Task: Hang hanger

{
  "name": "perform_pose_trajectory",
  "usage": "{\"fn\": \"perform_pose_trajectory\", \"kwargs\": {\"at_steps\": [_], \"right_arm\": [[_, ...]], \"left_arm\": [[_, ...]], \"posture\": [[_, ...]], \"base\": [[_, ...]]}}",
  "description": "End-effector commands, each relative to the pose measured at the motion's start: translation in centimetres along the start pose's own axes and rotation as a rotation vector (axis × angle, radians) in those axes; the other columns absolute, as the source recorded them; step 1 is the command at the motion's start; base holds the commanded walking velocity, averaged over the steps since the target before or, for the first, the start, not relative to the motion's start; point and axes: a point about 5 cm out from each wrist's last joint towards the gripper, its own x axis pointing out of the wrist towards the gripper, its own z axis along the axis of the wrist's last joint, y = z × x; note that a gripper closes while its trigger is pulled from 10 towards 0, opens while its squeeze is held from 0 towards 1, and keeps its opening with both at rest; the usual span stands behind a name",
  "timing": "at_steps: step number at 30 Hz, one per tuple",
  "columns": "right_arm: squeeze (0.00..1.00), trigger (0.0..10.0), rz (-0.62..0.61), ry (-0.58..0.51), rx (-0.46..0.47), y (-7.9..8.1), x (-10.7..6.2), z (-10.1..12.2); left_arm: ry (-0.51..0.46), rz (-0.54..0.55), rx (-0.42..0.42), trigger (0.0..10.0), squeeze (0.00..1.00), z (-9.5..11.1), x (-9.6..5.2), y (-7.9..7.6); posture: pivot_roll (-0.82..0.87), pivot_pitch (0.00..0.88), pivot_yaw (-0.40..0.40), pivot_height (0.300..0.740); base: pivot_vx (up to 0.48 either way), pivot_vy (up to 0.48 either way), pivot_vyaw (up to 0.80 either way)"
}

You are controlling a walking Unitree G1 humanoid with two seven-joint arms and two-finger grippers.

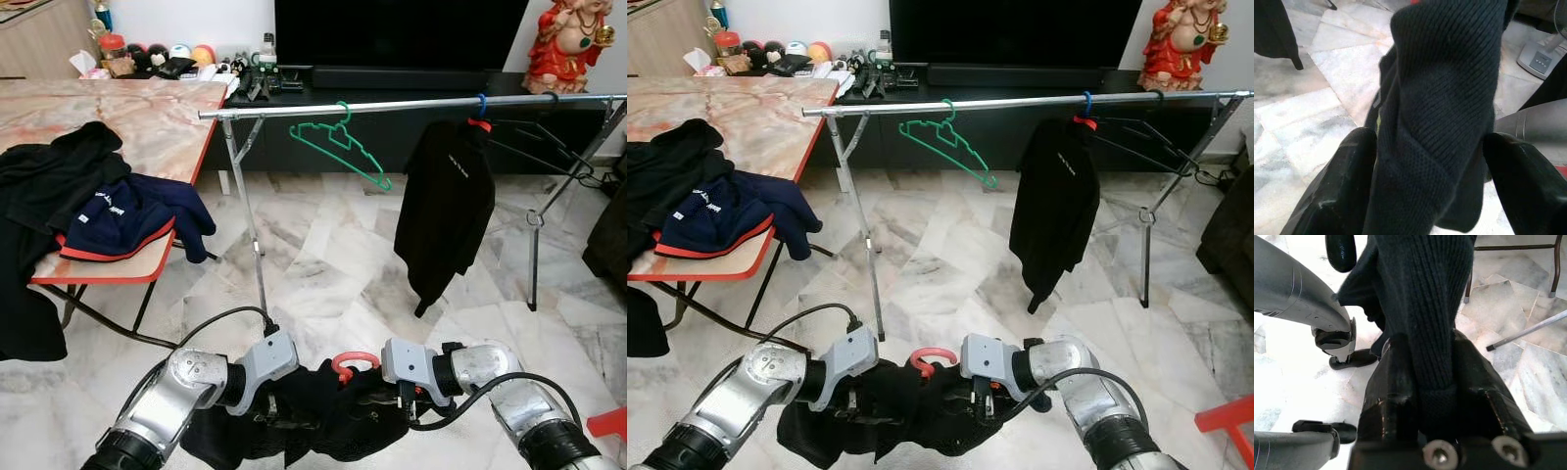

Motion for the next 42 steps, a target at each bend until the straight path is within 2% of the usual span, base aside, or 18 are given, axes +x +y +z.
{"fn": "perform_pose_trajectory", "kwargs": {"at_steps": [1,2,3,4,16,42], "right_arm": [[0.00,0.0,0.004,-0.055,-0.049,-0.3,0.3,1.4],[0.00,0.0,0.004,-0.057,-0.049,-0.3,0.3,1.5],[0.00,0.0,0.004,-0.057,-0.049,-0.3,0.3,1.5],[0.00,0.0,0.005,-0.058,-0.048,-0.3,0.3,1.5],[0.00,0.0,0.006,-0.072,-0.036,-0.5,0.3,1.7],[0.00,0.0,-0.010,-0.103,-0.002,-1.5,0.2,2.6]], "left_arm": [[0.008,-0.007,0.000,4.7,0.00,-0.2,0.3,-0.2],[0.006,-0.001,0.000,4.2,0.00,-0.2,0.4,-0.2],[0.006,-0.001,0.000,4.2,0.00,-0.2,0.4,-0.2],[0.003,0.005,-0.003,0.0,0.00,-0.3,0.4,-0.1],[-0.035,0.022,0.004,0.0,0.00,0.3,0.8,0.2],[-0.009,-0.002,0.070,0.0,0.00,0.9,0.8,0.0]], "posture": [[0.00,0.024,0.002,0.740],[0.00,0.024,0.002,0.740],[0.00,0.024,0.002,0.740],[0.01,0.021,0.001,0.740],[0.00,0.019,0.005,0.740],[0.01,0.056,0.004,0.740]], "base": [[0.000,0.000,0.00],[0.000,0.000,0.00],[0.000,0.000,0.00],[0.000,0.000,0.00],[0.000,0.000,0.00],[0.000,0.000,0.00]]}}
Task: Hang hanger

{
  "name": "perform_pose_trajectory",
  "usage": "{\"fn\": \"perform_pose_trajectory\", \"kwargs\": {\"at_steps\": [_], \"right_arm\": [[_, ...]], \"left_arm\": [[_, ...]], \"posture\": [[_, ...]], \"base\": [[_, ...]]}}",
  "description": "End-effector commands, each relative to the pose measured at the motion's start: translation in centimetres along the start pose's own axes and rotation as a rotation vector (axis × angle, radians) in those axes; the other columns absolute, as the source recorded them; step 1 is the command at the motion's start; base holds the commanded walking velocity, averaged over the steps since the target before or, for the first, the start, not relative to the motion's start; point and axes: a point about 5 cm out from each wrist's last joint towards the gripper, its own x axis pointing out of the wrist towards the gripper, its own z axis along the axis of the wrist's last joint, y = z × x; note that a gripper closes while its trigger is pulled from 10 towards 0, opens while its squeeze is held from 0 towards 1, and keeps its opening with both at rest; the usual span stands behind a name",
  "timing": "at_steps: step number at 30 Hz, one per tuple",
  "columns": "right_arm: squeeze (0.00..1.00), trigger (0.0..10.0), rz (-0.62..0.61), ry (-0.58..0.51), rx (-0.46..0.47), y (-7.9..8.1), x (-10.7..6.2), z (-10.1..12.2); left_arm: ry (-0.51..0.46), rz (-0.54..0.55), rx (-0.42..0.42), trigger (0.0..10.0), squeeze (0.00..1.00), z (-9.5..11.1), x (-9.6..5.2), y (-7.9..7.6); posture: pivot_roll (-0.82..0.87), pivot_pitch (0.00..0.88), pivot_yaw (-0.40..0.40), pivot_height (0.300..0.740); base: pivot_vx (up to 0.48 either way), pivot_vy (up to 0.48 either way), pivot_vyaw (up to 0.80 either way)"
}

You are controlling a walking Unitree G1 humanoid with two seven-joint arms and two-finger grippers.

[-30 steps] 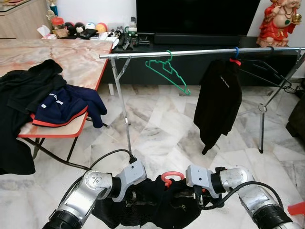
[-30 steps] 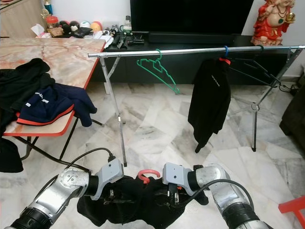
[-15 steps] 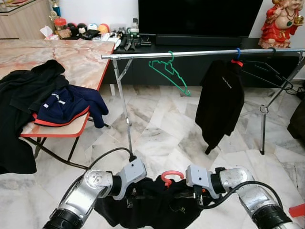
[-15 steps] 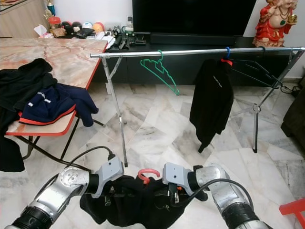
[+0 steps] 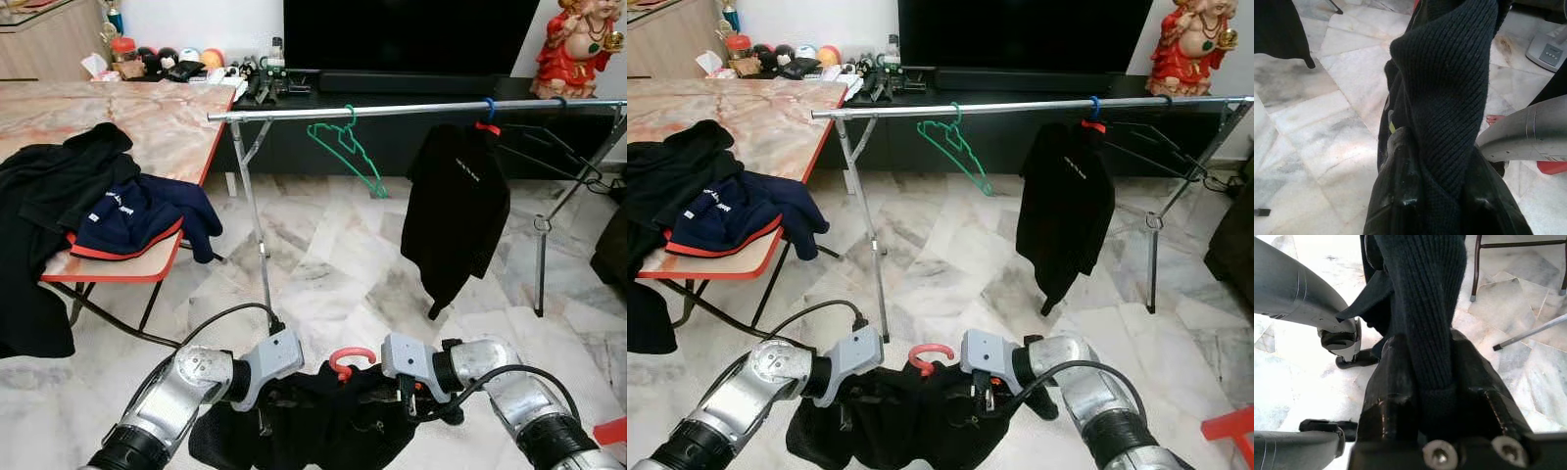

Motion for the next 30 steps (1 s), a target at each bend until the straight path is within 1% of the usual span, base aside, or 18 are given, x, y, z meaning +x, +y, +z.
{"fn": "perform_pose_trajectory", "kwargs": {"at_steps": [1,11,14,15,16,17,18,19,26,30], "right_arm": [[0.00,0.0,-0.030,-0.108,-0.044,-1.1,0.0,2.4],[0.00,0.0,-0.027,-0.105,-0.033,-1.2,-0.1,2.4],[0.00,0.0,-0.049,-0.094,-0.027,-1.5,-0.2,2.4],[0.00,10.0,-0.070,-0.076,-0.032,-1.7,-0.3,2.2],[0.25,10.0,-0.063,-0.073,-0.028,-1.7,-0.3,2.2],[0.25,10.0,-0.056,-0.073,-0.026,-1.7,-0.2,2.1],[0.76,10.0,-0.048,-0.075,-0.018,-1.6,-0.3,2.1],[1.00,10.0,-0.047,-0.080,-0.013,-1.6,-0.3,2.2],[1.00,10.0,-0.004,-0.059,0.001,-1.3,-0.4,1.8],[1.00,10.0,0.027,-0.041,0.003,-1.2,-0.5,1.6]], "left_arm": [[-0.013,-0.001,0.010,0.0,0.00,0.4,0.4,-0.2],[-0.014,0.006,0.015,0.0,0.00,0.5,0.4,-0.2],[-0.014,0.007,0.018,0.0,0.00,0.5,0.3,-0.2],[-0.013,0.006,0.018,0.0,0.00,0.5,0.3,-0.2],[-0.012,0.007,0.017,0.0,0.00,0.5,0.3,-0.2],[-0.013,0.007,0.017,0.0,0.00,0.5,0.3,-0.2],[-0.012,0.009,0.017,0.0,0.00,0.5,0.3,-0.2],[-0.010,0.012,0.014,0.0,0.00,0.3,0.3,-0.1],[0.001,0.035,0.001,0.0,0.00,-0.2,-0.1,0.0],[0.015,0.068,-0.022,0.0,0.00,-0.9,-0.5,0.1]], "posture": [[0.01,0.058,0.004,0.740],[0.01,0.063,0.000,0.740],[0.01,0.065,-0.001,0.740],[0.01,0.065,-0.002,0.740],[0.01,0.065,-0.003,0.740],[0.01,0.065,-0.003,0.740],[0.01,0.066,-0.005,0.740],[0.01,0.066,-0.005,0.740],[0.01,0.066,-0.007,0.740],[0.01,0.064,-0.008,0.740]], "base": [[0.000,0.000,0.00],[0.000,0.000,0.00],[0.000,0.000,0.00],[0.000,0.000,0.00],[0.000,0.000,0.00],[0.000,0.000,0.00],[0.000,0.000,0.00],[0.000,0.000,0.00],[0.000,0.000,0.00],[0.000,0.000,0.00]]}}
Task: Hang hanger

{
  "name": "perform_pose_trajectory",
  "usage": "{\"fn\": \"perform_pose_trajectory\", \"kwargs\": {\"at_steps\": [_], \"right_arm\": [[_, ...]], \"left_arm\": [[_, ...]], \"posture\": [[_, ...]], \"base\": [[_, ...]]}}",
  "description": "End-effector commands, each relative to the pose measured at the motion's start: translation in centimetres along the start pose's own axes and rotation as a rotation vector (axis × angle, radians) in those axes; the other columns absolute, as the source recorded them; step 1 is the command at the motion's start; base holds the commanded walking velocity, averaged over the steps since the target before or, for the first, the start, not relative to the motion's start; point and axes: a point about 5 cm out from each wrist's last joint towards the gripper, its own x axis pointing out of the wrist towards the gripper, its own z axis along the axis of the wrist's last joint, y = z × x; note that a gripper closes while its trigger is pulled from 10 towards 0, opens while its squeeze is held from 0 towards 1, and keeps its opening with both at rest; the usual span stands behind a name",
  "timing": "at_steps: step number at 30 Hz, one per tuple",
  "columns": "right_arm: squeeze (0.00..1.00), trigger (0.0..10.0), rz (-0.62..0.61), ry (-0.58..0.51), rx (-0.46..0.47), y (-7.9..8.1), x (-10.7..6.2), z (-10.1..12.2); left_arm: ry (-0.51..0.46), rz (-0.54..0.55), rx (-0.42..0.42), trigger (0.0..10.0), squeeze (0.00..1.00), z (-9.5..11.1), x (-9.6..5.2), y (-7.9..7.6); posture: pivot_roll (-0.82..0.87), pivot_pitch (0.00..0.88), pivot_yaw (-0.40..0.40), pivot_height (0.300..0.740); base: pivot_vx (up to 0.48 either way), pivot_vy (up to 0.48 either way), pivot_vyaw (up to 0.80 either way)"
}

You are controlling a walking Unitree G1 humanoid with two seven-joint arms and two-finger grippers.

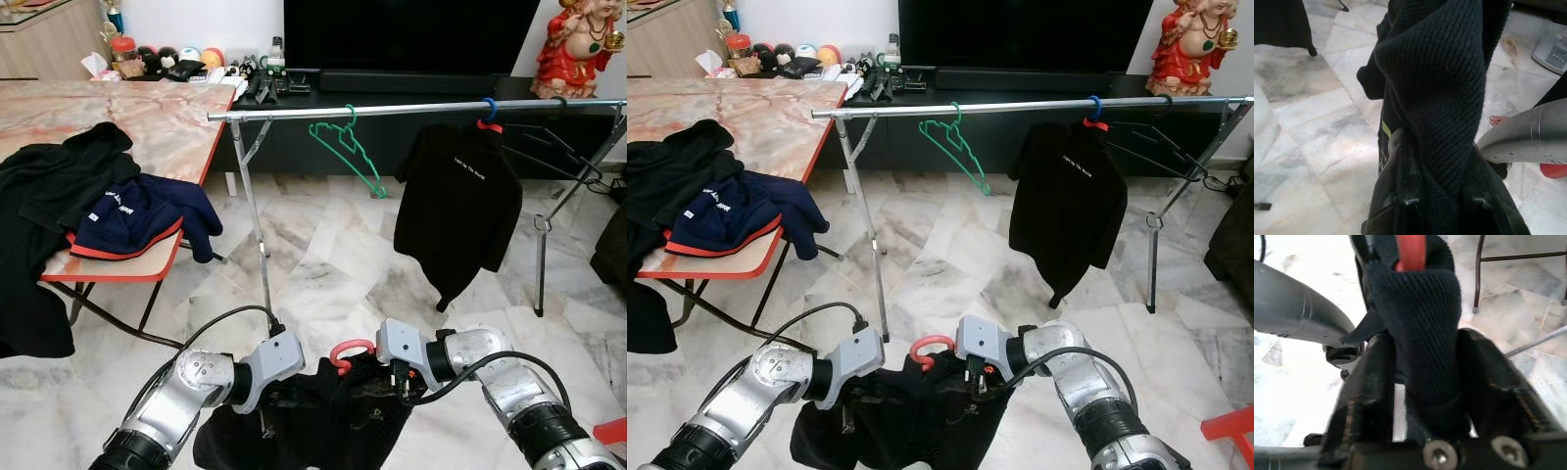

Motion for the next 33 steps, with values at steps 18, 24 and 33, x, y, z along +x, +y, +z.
{"fn": "perform_pose_trajectory", "kwargs": {"at_steps": [18,24,33], "right_arm": [[1.00,10.0,-0.363,0.050,0.091,-2.5,-3.3,-1.6],[0.00,10.0,-0.665,-0.004,0.360,-2.0,-2.9,-5.0],[0.00,10.0,-0.989,0.088,0.976,6.2,0.8,-13.7]], "left_arm": [[0.015,0.331,-0.080,0.0,0.00,-3.6,-0.9,0.5],[-0.013,0.541,-0.107,10.0,0.00,-4.2,-1.5,0.9],[-0.119,0.668,-0.225,10.0,0.00,-5.2,-2.0,-1.0]], "posture": [[-0.01,0.052,-0.005,0.740],[-0.02,0.031,0.008,0.740],[-0.03,0.000,0.013,0.740]], "base": [[0.000,0.000,0.00],[0.000,0.000,0.00],[0.000,0.000,0.00]]}}
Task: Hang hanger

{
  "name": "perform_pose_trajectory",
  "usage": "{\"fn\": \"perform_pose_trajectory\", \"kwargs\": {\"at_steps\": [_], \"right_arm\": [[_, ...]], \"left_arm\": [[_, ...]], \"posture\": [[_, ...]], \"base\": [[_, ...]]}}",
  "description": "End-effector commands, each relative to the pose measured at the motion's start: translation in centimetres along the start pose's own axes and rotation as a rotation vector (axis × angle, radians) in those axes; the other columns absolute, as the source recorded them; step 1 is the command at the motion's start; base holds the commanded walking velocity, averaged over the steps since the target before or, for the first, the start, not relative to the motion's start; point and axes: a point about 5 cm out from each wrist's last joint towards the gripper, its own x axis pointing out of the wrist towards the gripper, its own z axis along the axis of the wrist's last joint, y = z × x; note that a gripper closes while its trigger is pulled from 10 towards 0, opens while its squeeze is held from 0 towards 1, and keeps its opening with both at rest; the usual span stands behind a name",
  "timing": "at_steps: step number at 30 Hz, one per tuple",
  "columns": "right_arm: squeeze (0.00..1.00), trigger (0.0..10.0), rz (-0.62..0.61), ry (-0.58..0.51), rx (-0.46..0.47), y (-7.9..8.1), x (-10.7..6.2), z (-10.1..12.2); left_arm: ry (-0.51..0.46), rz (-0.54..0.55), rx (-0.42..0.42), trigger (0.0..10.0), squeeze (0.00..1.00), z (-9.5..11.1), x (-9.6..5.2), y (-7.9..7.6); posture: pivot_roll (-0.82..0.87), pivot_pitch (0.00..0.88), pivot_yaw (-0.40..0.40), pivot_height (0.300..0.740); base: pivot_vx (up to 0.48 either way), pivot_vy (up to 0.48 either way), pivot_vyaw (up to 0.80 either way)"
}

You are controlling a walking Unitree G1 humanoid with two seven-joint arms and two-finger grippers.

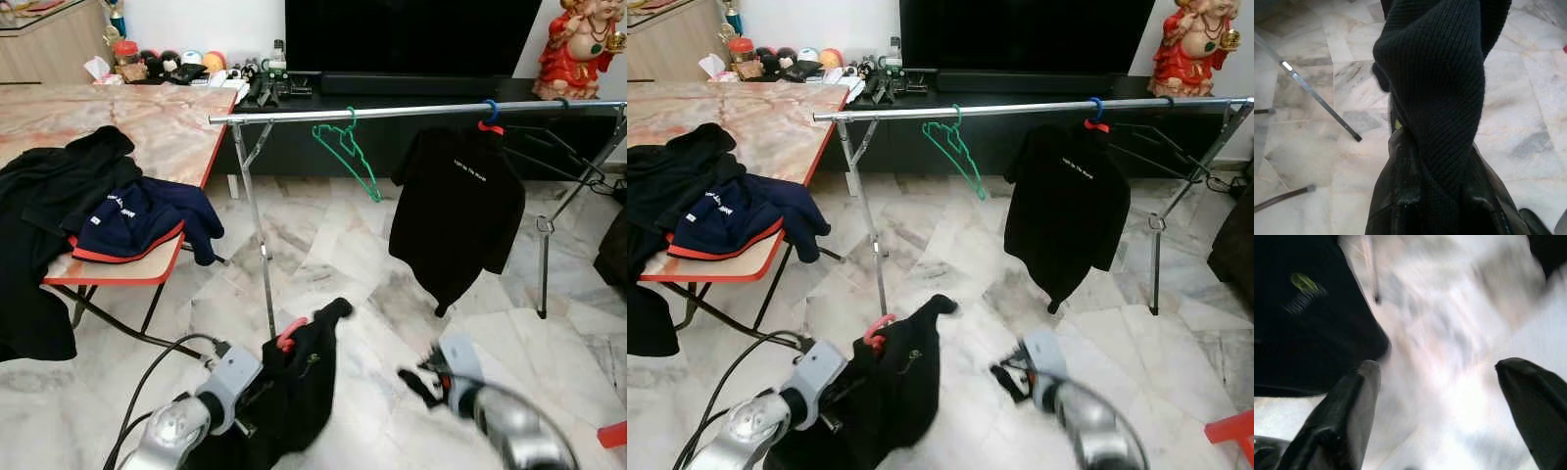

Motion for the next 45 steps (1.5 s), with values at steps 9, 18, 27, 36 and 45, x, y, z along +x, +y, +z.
{"fn": "perform_pose_trajectory", "kwargs": {"at_steps": [9,18,27,36,45], "right_arm": [[0.00,10.0,-0.237,0.265,0.302,1.7,-2.0,-9.2],[0.00,10.0,-0.270,0.280,0.294,1.4,-2.4,-9.9],[0.00,10.0,-0.287,0.253,0.331,1.8,-2.1,-9.6],[0.00,10.0,-0.344,0.257,0.395,1.5,-2.2,-9.7],[0.00,10.0,-0.332,0.250,0.391,1.7,-2.1,-9.6]], "left_arm": [[-0.067,0.133,-0.079,10.0,0.00,0.2,-1.0,-0.9],[-0.069,0.164,-0.129,10.0,0.00,0.3,-1.5,-0.8],[-0.052,0.147,-0.122,10.0,0.00,0.4,-1.2,-0.6],[-0.050,0.166,-0.139,10.0,0.00,0.6,-1.1,-0.6],[-0.045,0.162,-0.147,10.0,0.00,0.5,-1.1,-0.9]], "posture": [[0.00,0.000,0.005,0.740],[-0.02,0.036,0.003,0.740],[-0.04,0.048,0.026,0.740],[-0.02,0.052,0.011,0.740],[-0.02,0.043,0.005,0.740]], "base": [[0.000,0.000,0.00],[0.159,0.000,0.00],[0.323,0.000,0.00],[0.325,0.000,0.00],[0.327,0.000,0.00]]}}
